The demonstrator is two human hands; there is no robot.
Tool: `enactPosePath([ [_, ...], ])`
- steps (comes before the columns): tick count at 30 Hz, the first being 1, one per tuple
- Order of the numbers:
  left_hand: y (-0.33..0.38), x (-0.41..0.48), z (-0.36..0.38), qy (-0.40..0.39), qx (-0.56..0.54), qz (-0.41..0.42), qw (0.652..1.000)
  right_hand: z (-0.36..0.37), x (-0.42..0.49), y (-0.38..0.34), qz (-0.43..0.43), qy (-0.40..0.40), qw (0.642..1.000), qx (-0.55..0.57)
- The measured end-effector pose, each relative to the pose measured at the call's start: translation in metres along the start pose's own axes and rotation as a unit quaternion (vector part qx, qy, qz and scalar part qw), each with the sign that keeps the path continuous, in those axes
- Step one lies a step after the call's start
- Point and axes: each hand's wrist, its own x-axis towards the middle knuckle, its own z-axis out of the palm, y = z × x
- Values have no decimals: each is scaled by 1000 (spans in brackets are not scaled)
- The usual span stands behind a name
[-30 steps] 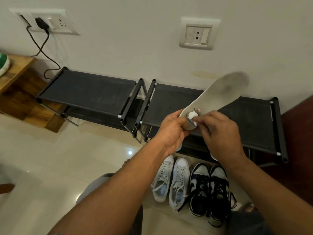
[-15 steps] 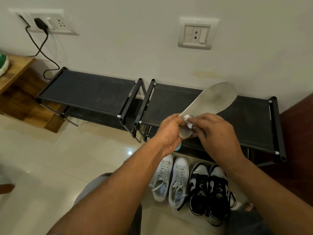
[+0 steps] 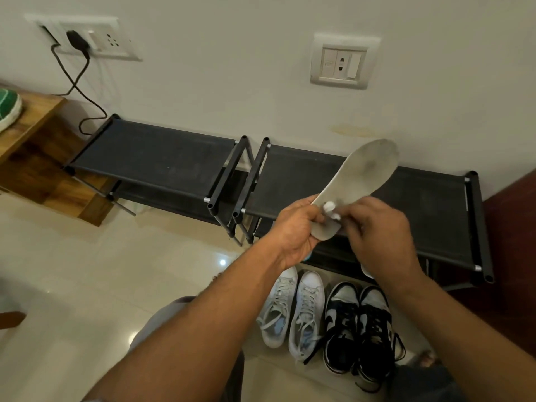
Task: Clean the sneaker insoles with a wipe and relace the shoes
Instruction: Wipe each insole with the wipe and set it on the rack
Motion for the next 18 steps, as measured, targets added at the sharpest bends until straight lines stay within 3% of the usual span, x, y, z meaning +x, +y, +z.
enactPosePath([
  [2, -1, 1, -2, 3, 5, -5, 1000, 4, -5, -4, -43, -28, 999, -4],
  [6, -2, 1, -1, 7, 22, -12, 1000, -6, 11, 22, 61, 36, 997, 8],
  [10, -1, 0, -2, 12, 3, -7, 1000, 4, -5, -2, -45, -16, 999, 0],
  [14, -3, -1, 1, 2, 28, -19, 999, -9, 12, 26, 63, 44, 997, 0],
  [18, -1, -3, 3, -4, 12, -10, 1000, 2, -4, 2, -23, -6, 1000, -5],
])
